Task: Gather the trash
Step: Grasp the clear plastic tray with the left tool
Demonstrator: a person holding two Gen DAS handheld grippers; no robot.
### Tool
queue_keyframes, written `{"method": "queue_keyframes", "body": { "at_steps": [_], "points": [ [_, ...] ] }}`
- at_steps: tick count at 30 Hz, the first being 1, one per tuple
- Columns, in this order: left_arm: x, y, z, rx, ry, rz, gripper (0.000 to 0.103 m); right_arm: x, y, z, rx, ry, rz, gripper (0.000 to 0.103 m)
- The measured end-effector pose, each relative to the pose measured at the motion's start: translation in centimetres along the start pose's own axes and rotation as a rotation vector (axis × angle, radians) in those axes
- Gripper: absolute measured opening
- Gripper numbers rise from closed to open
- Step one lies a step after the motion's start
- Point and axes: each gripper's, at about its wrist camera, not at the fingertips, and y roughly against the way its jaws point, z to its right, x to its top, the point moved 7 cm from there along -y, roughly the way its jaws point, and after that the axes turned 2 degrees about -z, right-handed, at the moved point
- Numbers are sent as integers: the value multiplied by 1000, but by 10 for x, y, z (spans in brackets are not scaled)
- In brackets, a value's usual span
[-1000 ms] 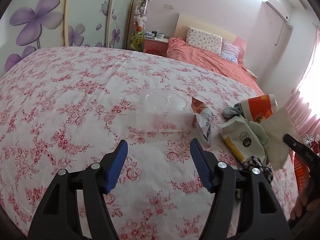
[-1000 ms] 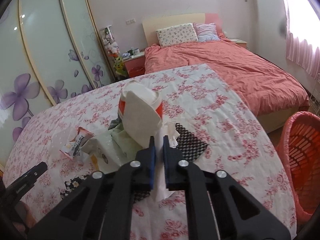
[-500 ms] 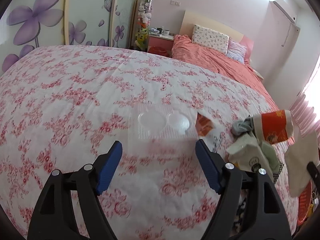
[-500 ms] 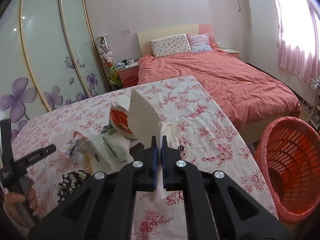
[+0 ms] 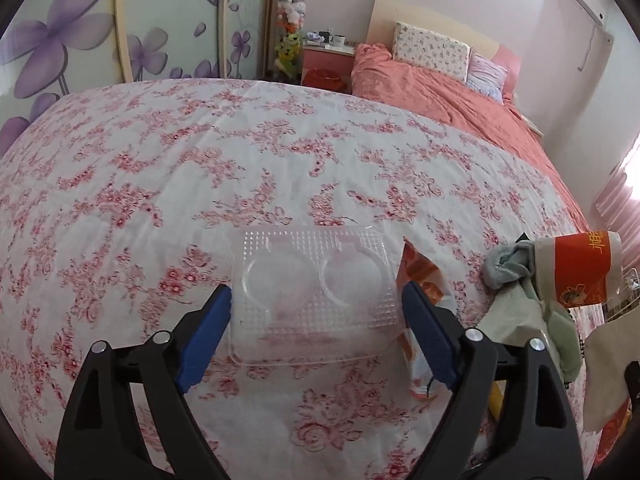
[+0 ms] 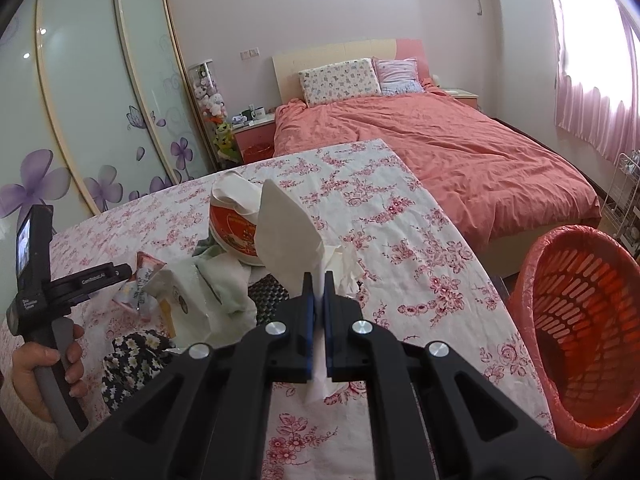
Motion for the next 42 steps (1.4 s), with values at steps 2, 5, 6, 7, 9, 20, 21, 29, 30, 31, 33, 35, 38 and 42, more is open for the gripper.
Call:
{"method": "queue_keyframes", "body": {
  "at_steps": [2, 5, 6, 7, 9, 20, 21, 29, 30, 31, 33, 35, 38, 42],
  "points": [
    [1, 0, 2, 14, -4, 5, 87, 0, 0, 0, 1, -1, 0, 5],
    [1, -4, 2, 19, 5, -13, 87, 0, 0, 0, 0, 1, 0, 5],
    [1, -4, 3, 20, 4, -14, 87, 0, 0, 0, 0, 1, 1, 5],
    [1, -5, 4, 26, -4, -13, 87, 0, 0, 0, -1, -1, 2, 5],
    [0, -6, 4, 40, -15, -15, 87, 0, 0, 0, 1, -3, -1, 5],
    [-1, 7, -13, 8, 24, 12, 82, 3, 12, 7, -4, -19, 22, 5],
    [0, 10, -14, 11, 22, 19, 82, 4, 14, 8, -4, -21, 26, 5],
    [1, 33, -8, 20, -72, 73, 84, 3, 29, 12, -4, -27, 43, 5],
    [-2, 31, -7, 31, -86, 67, 84, 3, 30, 12, -4, -29, 44, 5],
    [-5, 27, -7, 48, -96, 55, 84, 2, 31, 13, -4, -30, 44, 5],
    [-10, 20, -10, 53, -85, 26, 84, 1, 32, 13, -3, -32, 43, 5],
    [-15, 12, -13, 48, -63, -11, 85, 0, 34, 13, -3, -30, 44, 5],
    [-19, 5, -16, 60, -50, -37, 85, 1, 36, 13, -5, -25, 47, 5],
    [-19, 5, -19, 47, -29, -37, 84, 1, 35, 16, -8, -27, 47, 5]
  ]
}}
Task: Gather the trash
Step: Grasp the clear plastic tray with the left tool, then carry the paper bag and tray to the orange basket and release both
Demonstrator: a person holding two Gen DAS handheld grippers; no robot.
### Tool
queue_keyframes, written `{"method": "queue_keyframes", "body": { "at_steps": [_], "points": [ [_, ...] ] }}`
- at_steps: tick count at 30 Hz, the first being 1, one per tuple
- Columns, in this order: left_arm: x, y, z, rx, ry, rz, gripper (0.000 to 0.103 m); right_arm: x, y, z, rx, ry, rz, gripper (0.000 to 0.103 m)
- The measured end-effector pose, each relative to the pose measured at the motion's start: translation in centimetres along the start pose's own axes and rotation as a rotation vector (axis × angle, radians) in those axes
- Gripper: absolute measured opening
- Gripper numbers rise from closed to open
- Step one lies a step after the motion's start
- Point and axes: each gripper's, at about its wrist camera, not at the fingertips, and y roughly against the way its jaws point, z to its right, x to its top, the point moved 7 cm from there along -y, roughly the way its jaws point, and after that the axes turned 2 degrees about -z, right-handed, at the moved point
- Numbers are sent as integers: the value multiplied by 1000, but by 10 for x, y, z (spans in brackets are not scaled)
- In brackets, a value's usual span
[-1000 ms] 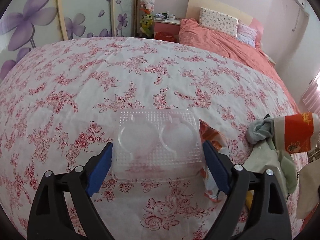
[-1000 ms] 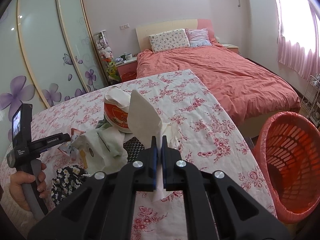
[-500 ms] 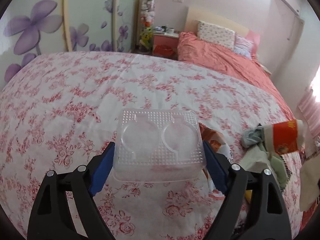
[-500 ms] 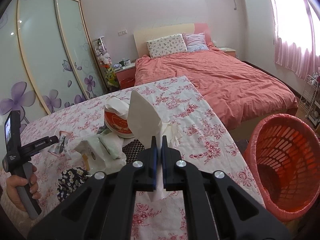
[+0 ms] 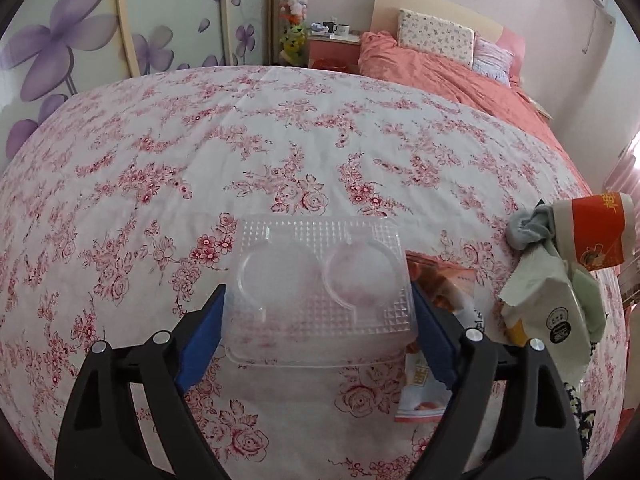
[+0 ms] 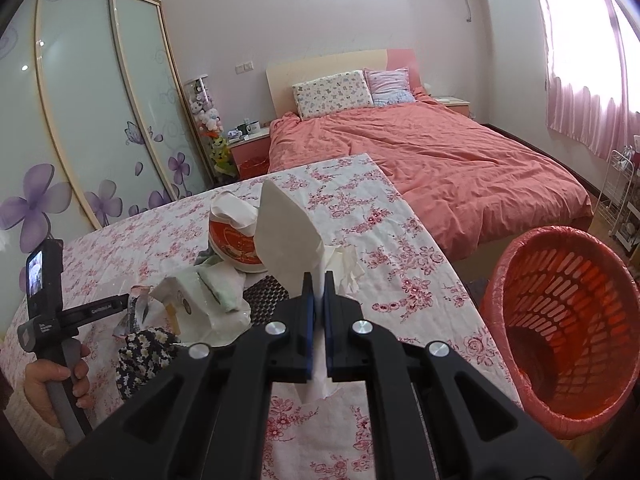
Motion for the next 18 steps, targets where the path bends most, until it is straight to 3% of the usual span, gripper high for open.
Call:
{"method": "queue_keyframes", "body": {
  "at_steps": [11, 18],
  "points": [
    [10, 31, -3, -11, 21, 79, 81, 0, 3, 6, -2, -13, 14, 5],
    [19, 79, 40, -75, -48, 164, 82, 6, 20, 21, -9, -39, 52, 5]
  ]
}}
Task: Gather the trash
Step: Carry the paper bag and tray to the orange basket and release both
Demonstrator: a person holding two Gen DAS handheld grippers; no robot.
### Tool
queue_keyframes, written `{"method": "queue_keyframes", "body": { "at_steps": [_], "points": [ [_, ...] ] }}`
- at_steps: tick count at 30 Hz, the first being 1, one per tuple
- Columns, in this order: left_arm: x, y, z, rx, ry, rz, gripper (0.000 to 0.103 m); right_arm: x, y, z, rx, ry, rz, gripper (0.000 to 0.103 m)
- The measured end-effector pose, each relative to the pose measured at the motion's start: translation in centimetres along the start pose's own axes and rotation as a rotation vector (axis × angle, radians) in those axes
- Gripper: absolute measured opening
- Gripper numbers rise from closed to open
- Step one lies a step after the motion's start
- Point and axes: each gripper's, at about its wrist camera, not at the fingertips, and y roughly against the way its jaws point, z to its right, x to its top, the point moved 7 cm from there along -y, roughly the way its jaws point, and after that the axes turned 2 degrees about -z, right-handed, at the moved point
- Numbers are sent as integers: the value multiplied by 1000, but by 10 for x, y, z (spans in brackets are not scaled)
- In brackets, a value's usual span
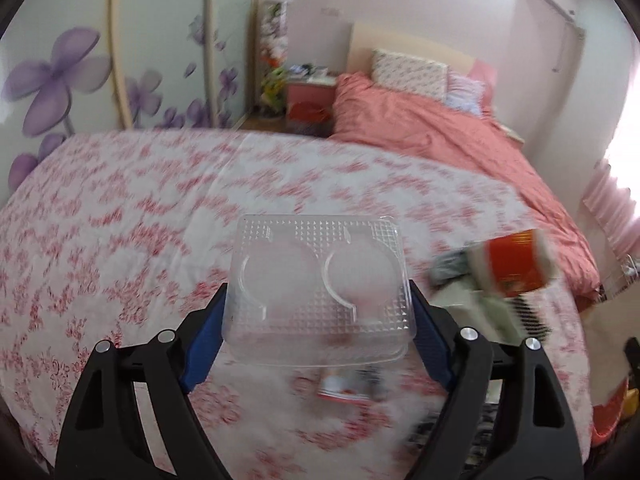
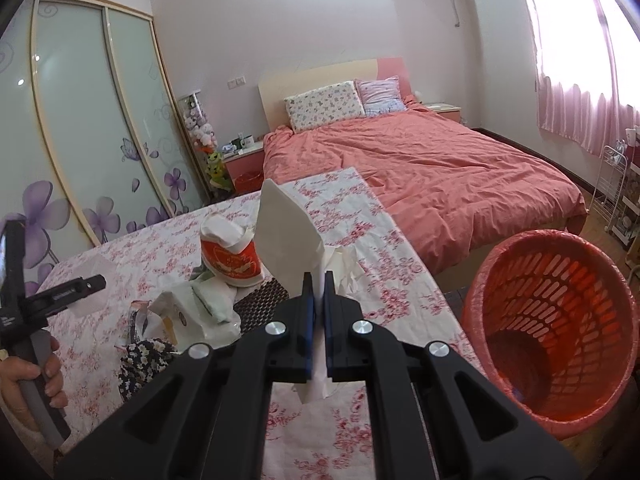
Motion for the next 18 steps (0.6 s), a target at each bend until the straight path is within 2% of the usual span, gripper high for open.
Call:
{"method": "queue_keyframes", "body": {
  "at_steps": [7, 13, 18],
  "points": [
    [-3, 38, 79, -147, -108, 56, 82, 9, 26, 36, -39, -40, 45, 5],
    [-21, 55, 144, -271, -205, 63, 82, 15, 51, 77, -107, -86, 93, 5],
    [-40, 60, 192, -344, -288, 59, 82, 17, 72, 115, -174, -117, 133, 5]
  ]
}}
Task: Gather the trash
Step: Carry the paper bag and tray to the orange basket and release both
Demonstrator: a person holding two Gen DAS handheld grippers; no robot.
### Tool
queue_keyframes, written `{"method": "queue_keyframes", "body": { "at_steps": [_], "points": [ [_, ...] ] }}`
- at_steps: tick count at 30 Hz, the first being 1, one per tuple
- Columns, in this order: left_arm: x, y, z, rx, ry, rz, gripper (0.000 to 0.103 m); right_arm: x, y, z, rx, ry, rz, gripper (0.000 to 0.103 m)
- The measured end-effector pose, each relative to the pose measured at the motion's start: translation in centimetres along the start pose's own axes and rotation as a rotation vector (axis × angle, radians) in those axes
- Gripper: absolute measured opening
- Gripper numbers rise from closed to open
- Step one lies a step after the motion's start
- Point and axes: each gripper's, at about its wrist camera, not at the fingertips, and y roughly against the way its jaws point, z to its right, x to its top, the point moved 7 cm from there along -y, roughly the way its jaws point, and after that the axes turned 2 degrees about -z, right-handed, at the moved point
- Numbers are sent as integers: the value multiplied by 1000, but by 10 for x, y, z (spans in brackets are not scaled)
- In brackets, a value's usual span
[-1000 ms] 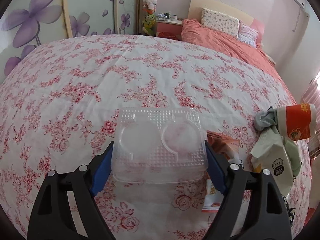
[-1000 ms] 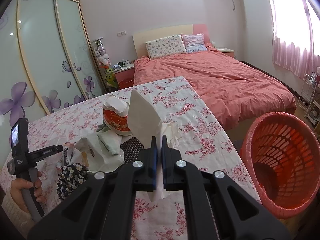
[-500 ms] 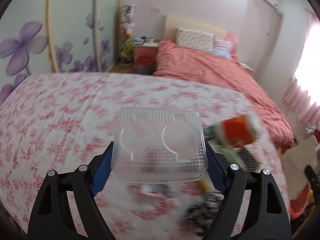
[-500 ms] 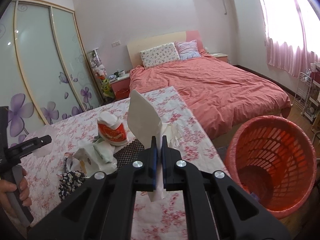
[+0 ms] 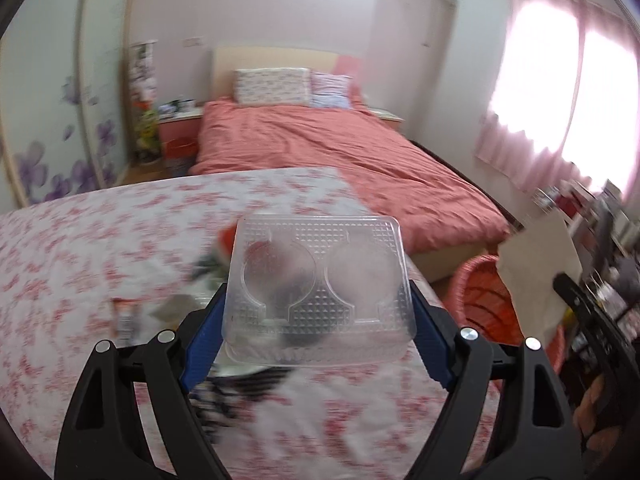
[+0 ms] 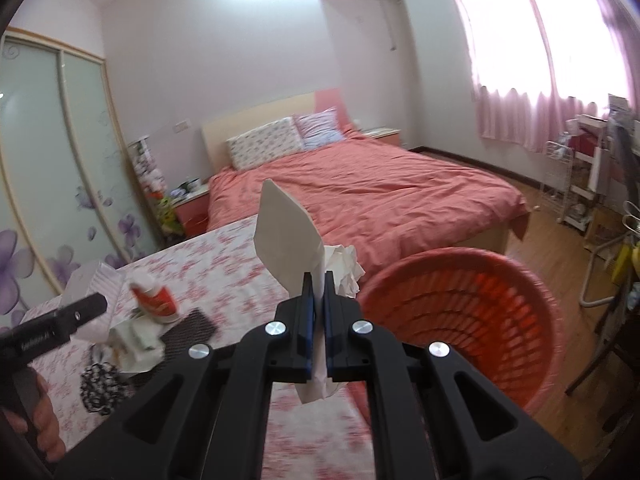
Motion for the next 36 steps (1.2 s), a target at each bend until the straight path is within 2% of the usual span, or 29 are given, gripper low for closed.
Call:
{"method": "queue_keyframes", "body": {
  "at_steps": [6, 16, 29, 36],
  "points": [
    [-10, -18, 67, -97, -103, -16, 82, 1, 7, 45, -72, -44, 21, 5],
    [-31, -48, 136, -248, -191, -81, 82, -4, 0, 97, -127, -119, 14, 5],
    [-41, -64, 193, -348, -269, -113, 82, -8, -6, 139, -146, -180, 16, 5],
    [-48, -74, 213, -372, -292, -133, 82, -6, -12, 155, -156, -210, 17, 5]
  ]
}}
